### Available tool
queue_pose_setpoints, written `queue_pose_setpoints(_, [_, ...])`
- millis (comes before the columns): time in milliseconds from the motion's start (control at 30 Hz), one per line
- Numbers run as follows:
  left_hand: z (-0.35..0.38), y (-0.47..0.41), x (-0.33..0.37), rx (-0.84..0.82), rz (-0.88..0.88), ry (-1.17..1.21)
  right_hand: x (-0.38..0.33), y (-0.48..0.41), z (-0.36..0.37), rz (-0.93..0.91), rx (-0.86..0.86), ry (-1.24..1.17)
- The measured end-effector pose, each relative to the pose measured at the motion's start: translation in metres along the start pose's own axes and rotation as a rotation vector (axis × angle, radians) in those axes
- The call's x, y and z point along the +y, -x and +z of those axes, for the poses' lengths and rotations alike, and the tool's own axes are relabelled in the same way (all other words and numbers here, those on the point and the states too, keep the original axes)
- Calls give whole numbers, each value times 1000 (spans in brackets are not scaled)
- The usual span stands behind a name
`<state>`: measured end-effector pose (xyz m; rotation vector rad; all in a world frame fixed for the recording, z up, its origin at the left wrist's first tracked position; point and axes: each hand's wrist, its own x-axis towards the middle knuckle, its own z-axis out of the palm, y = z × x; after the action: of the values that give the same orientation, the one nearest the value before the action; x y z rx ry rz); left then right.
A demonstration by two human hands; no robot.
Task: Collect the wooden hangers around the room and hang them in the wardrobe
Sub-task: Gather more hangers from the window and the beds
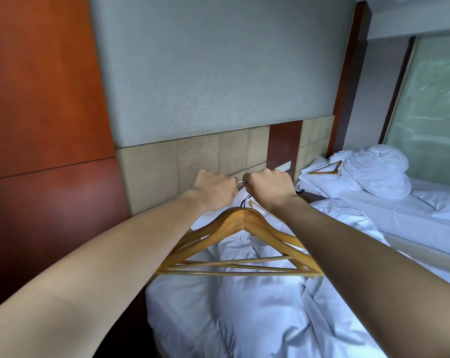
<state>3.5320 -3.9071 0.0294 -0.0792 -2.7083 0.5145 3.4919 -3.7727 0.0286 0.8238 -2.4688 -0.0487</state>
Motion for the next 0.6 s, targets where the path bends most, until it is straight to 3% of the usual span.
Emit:
queue_pose_setpoints(333, [51, -116, -5, 78, 58, 70, 61, -81, 53, 63, -45, 50])
queue_pose_setpoints(600, [117, -193, 4, 20, 149, 160, 94, -119, 124, 178, -117, 71])
